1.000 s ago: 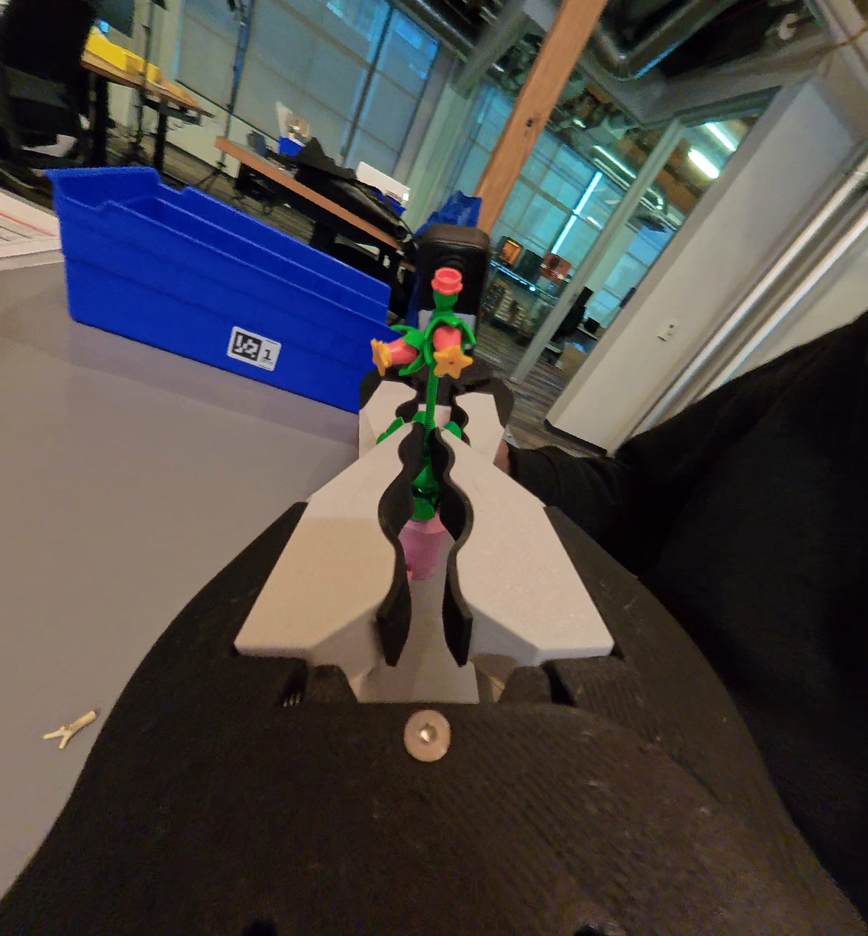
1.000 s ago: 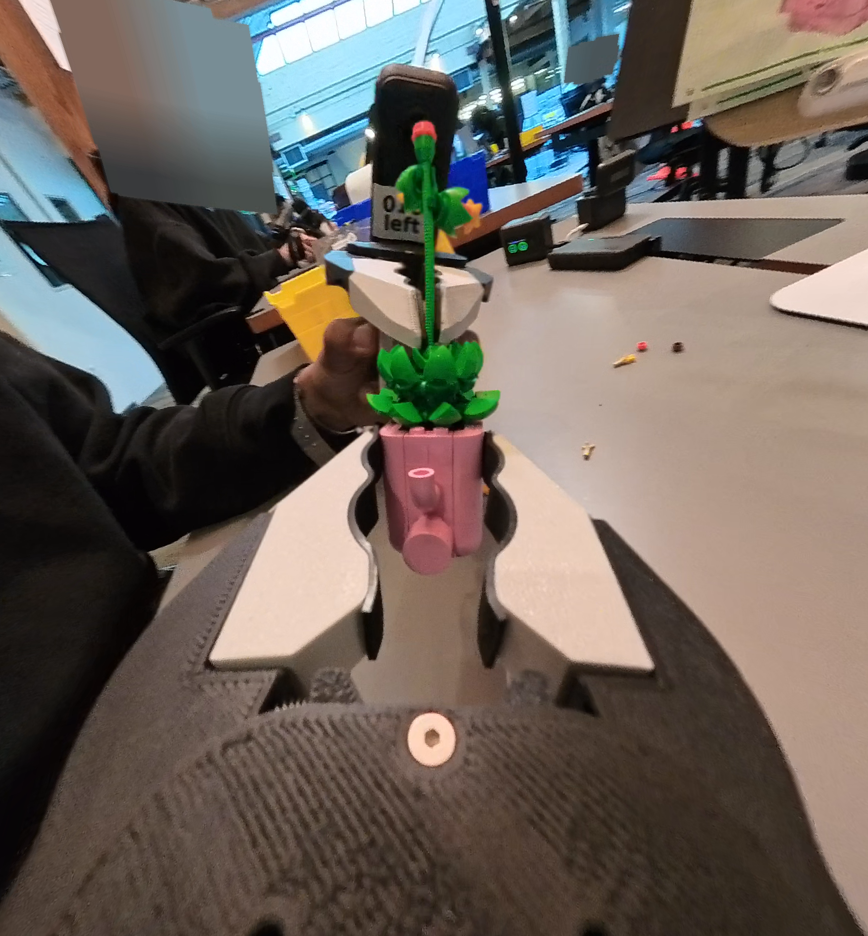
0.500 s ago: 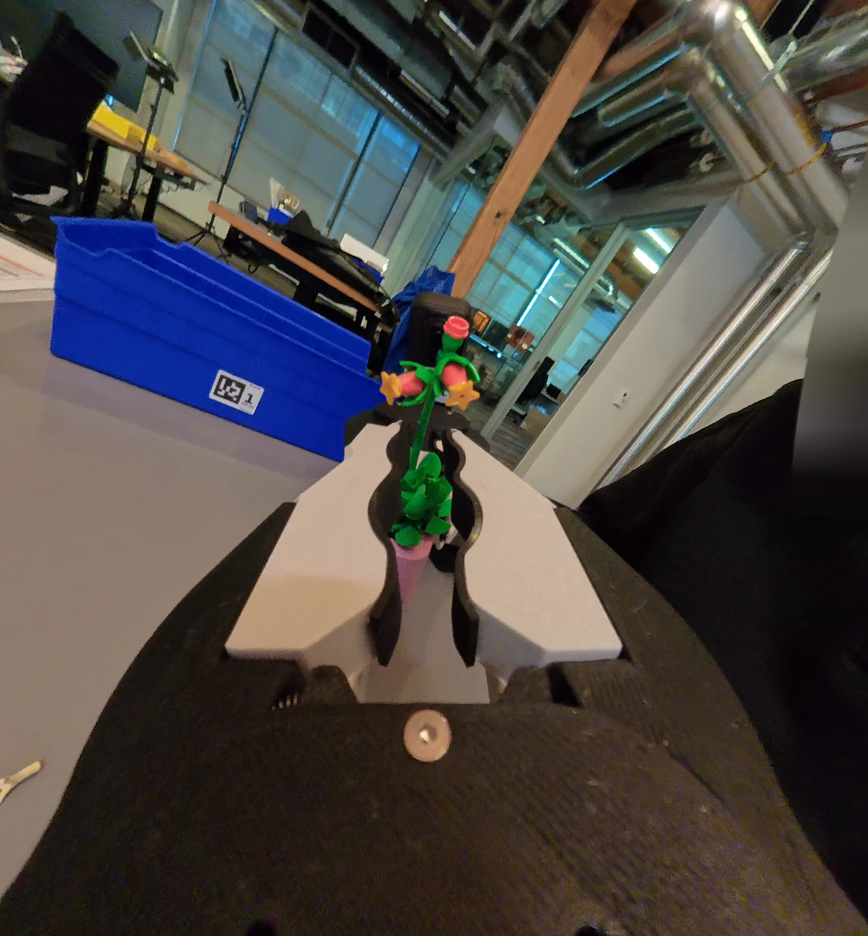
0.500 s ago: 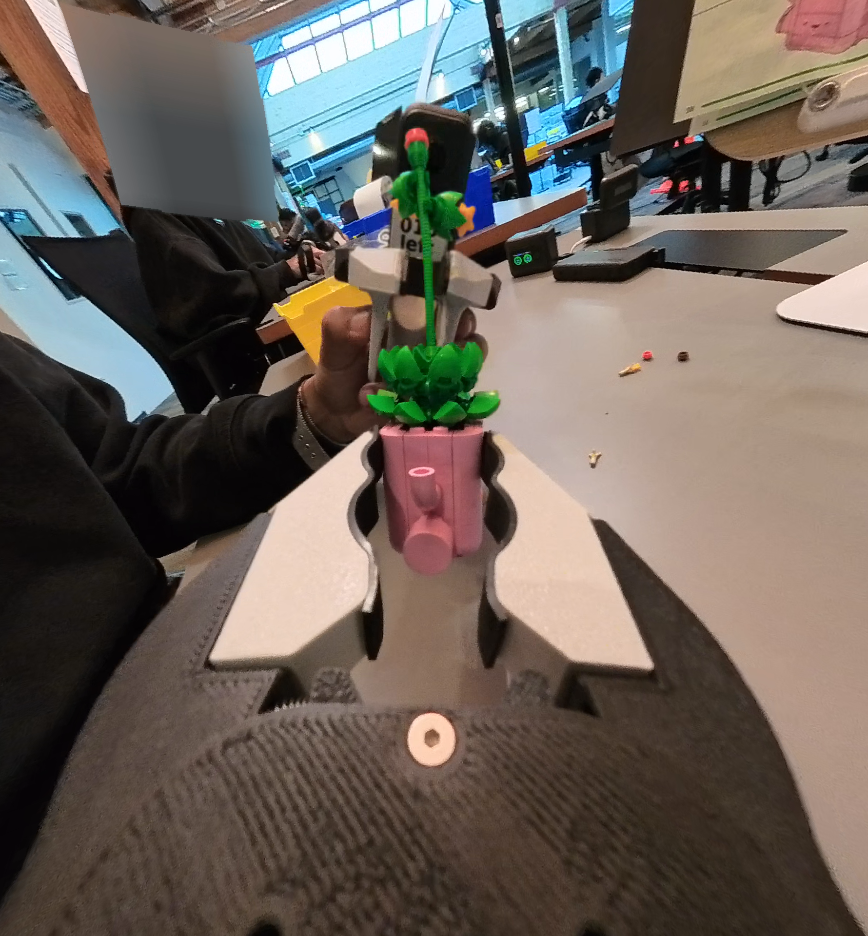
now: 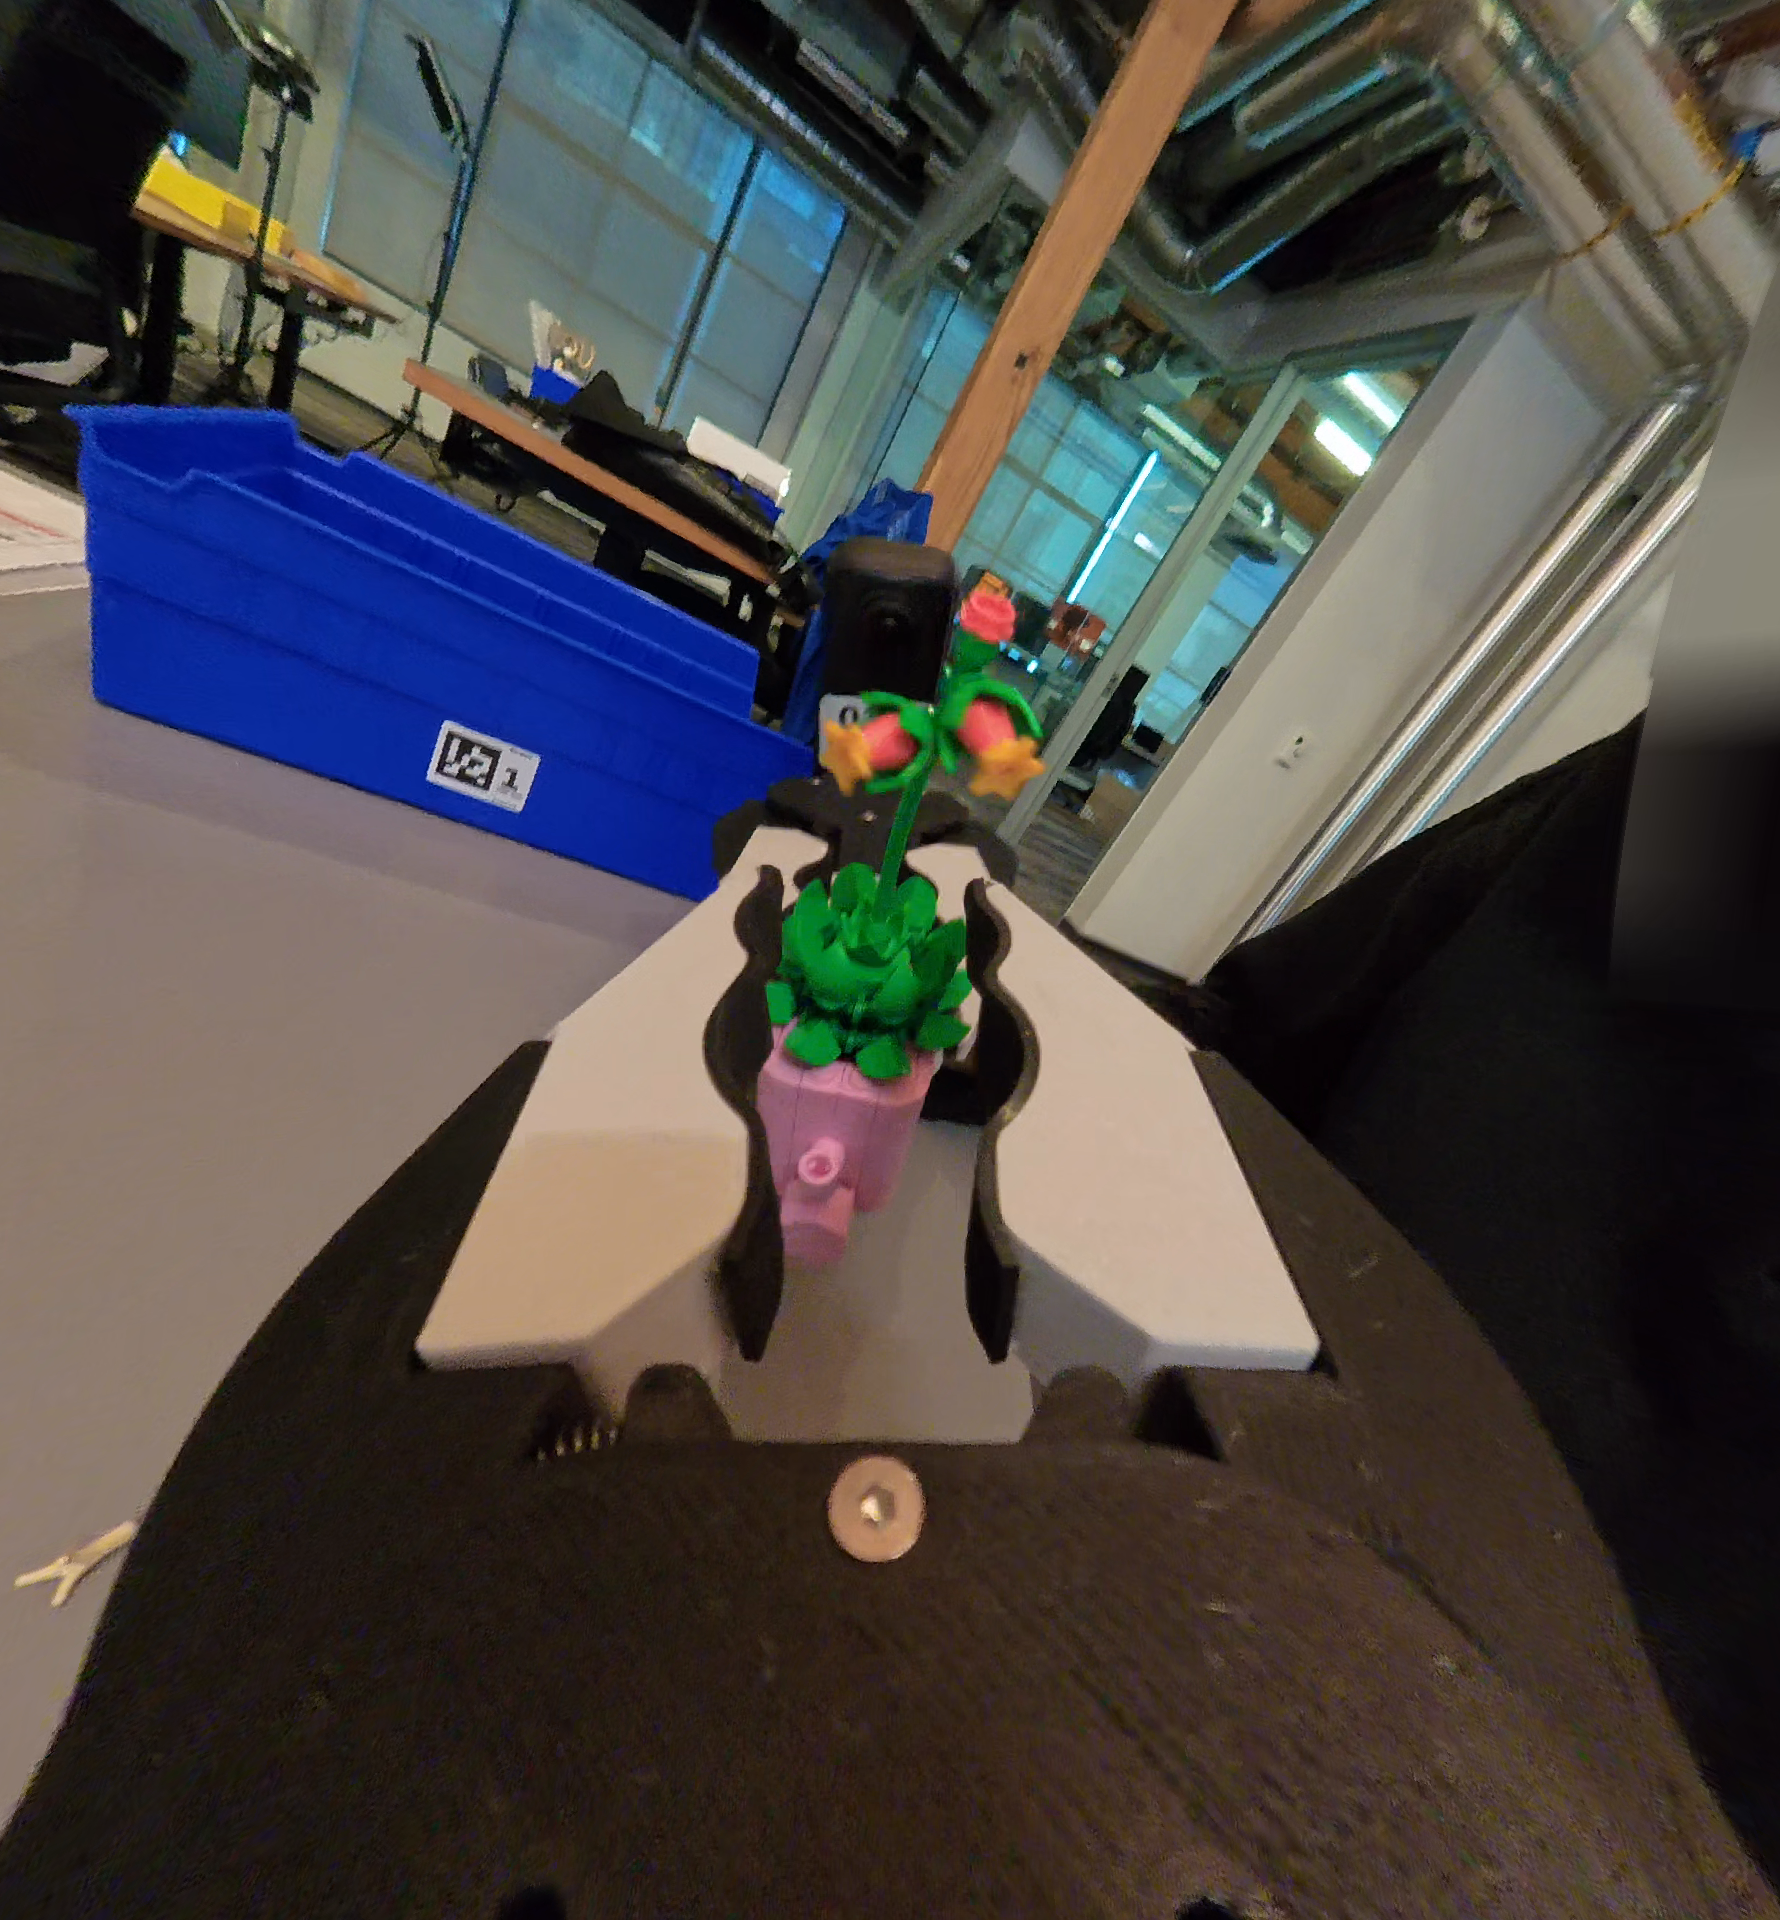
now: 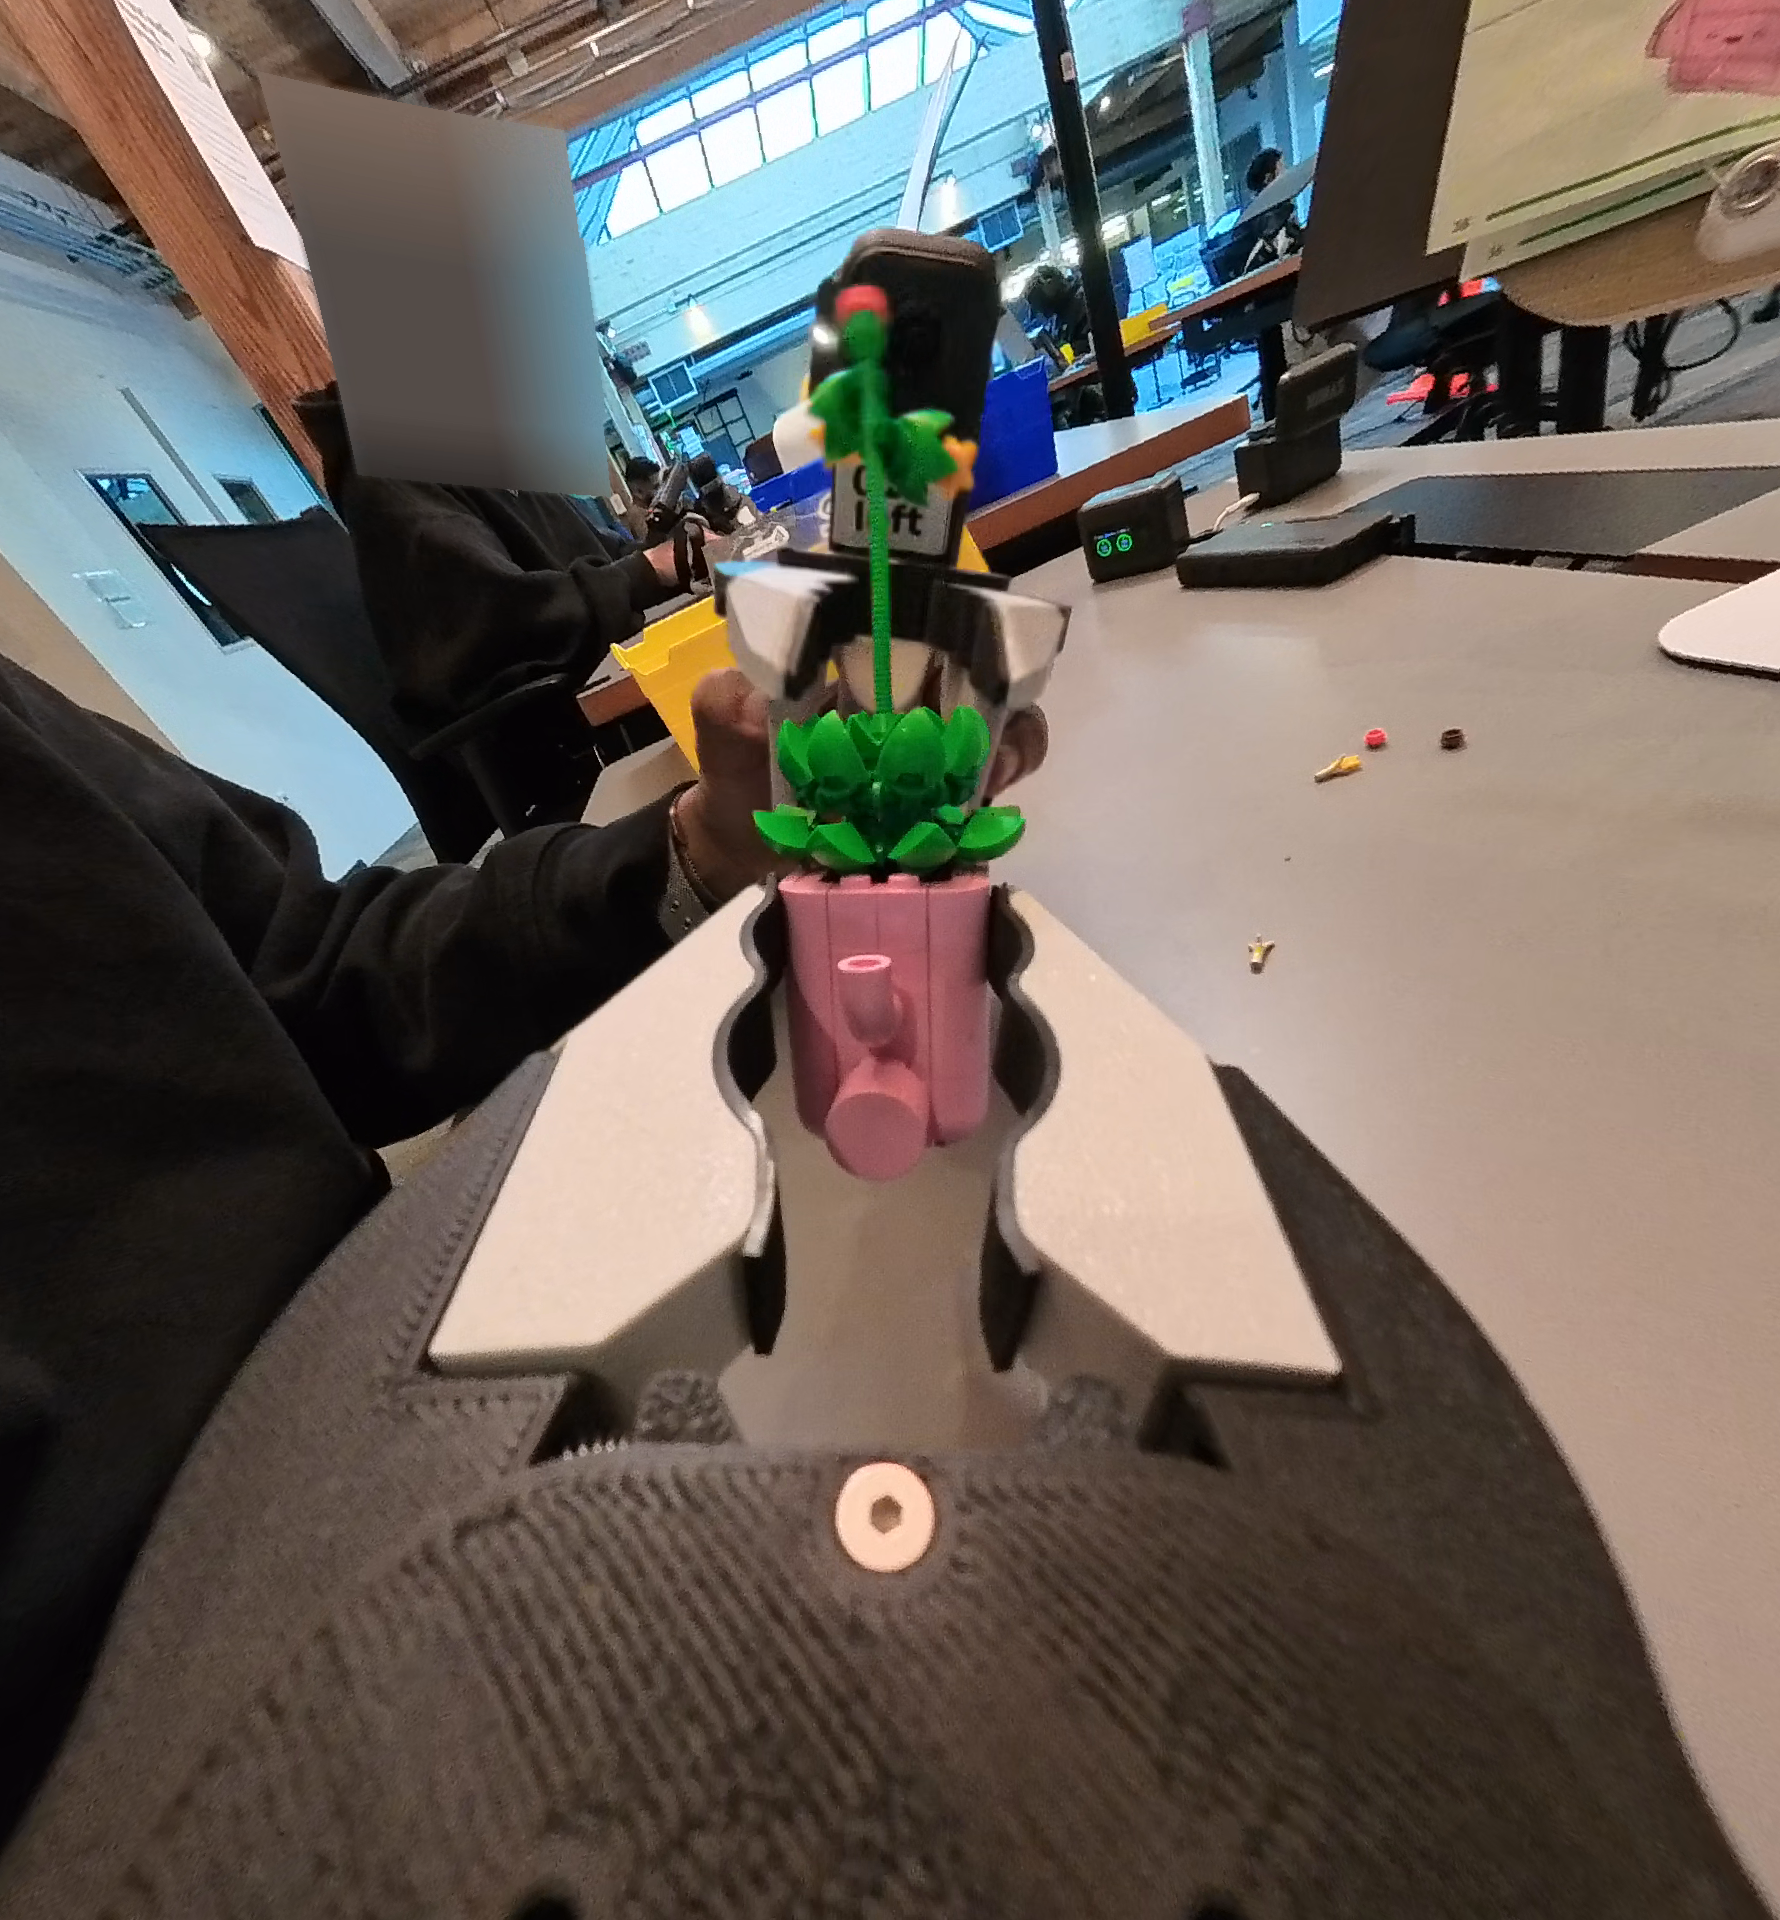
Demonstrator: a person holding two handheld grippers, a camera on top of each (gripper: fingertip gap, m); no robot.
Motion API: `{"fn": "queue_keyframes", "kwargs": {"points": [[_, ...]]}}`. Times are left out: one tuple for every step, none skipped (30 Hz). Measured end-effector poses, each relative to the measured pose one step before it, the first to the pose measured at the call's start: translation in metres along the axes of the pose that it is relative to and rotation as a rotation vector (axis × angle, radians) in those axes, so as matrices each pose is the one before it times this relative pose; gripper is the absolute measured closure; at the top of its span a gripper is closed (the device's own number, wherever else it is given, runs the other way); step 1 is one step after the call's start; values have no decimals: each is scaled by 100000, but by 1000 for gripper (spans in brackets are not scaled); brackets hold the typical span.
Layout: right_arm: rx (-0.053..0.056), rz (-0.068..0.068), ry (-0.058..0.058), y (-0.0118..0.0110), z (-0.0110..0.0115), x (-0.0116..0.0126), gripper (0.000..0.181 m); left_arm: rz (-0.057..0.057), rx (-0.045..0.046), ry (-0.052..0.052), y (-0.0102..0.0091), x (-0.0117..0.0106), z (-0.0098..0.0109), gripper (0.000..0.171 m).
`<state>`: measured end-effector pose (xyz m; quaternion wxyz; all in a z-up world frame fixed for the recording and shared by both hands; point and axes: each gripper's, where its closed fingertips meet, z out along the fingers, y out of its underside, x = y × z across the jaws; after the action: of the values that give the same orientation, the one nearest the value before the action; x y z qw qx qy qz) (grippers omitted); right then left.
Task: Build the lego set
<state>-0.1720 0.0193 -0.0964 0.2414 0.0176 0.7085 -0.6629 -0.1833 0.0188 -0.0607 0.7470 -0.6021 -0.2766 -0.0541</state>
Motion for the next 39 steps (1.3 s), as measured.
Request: {"fn": "queue_keyframes", "kwargs": {"points": [[269,96,48,-52,-29,11,143,1198,-2451,-1236,375,-155,85,140],[-155,-54,95,33,2,15,143,1215,-1807,-877,252,-55,72,142],[-243,-121,-53,40,30,-14,143,868,204,-516,-62,20,30,144],[-174,-25,-92,32,48,-32,143,907,488,105,-108,104,-14,148],[-350,0,47,73,55,-1,143,849,451,937,-101,211,-45,152],[-583,-92,163,93,57,24,143,500,882,308,-185,114,-62,152],[-505,-200,186,89,37,17,143,396,1122,152,-215,71,-81,153],[-205,-139,42,38,27,-11,143,254,687,463,-135,116,-81,156],[90,41,-224,-14,16,-31,143,91,-199,403,-20,78,-52,161],[240,226,-395,-32,-12,-47,143,-26,-760,47,86,5,-26,163],[308,340,-390,-49,-4,-34,143,-196,-926,-218,125,-44,7,167],[182,359,-284,-15,-3,-10,143,-253,-488,-13,87,-8,43,169],[22,253,-185,-6,1,-10,143,-425,273,21,-31,-5,50,170],[80,107,-165,-5,2,-18,143,-257,515,10,-62,12,57,170],[268,150,-282,-40,6,-44,143,-47,550,179,-77,47,55,170],[552,343,-528,-88,-26,-70,143,-39,531,280,-77,76,60,168],[850,604,-643,-128,-41,-59,143,-161,850,748,-127,145,63,164],[1086,766,-683,-163,-76,-51,143,-342,1097,1173,-157,204,82,156],[1293,841,-778,-202,-101,-54,144,-342,672,1136,-98,192,66,149],[1456,922,-830,-234,-117,-58,144,57,119,739,-16,135,42,145],[1510,988,-876,-240,-127,-62,144,390,-381,-12,51,21,15,142],[1497,1023,-926,-235,-120,-66,144,593,-661,-513,87,-48,2,142],[1388,987,-901,-213,-107,-60,144,649,-602,-362,68,-22,-14,142],[1296,889,-943,-200,-93,-87,144,328,-342,-112,34,3,-20,145],[1287,826,-997,-198,-91,-100,144,64,-309,100,22,33,-12,146],[1299,764,-944,-207,-77,-99,144,71,-353,105,29,16,-32,149],[1122,643,-672,-171,-87,-58,144,178,-346,-159,34,-18,-25,151],[481,374,-126,-78,-55,10,144,262,-150,98,11,28,-27,154],[-111,-13,233,6,-24,46,144,15,50,-87,-23,-16,-23,157],[-269,-142,69,38,8,7,144,115,-43,-407,-2,-55,-14,161],[-294,-70,-147,55,45,-41,144,313,-118,-198,20,-17,-7,164],[-425,-26,-130,95,63,-28,144,87,-116,31,14,10,21,165],[-594,-109,3,104,77,-13,144,-256,-98,310,20,20,13,165],[-692,-251,133,123,64,3,144,-394,-208,271,43,14,16,165],[-704,-274,147,123,64,6,144,-209,-330,-86,51,-45,9,167],[-399,-175,66,63,34,4,144,46,-261,-139,55,-35,1,168],[77,-15,-79,-3,4,19,144,-133,84,-93,-20,-17,-10,169],[275,80,-255,-35,-3,12,144,-338,32,5,-25,6,-9,169],[282,119,-128,-36,-3,27,144,-553,61,-599,-54,-76,23,171]]}}
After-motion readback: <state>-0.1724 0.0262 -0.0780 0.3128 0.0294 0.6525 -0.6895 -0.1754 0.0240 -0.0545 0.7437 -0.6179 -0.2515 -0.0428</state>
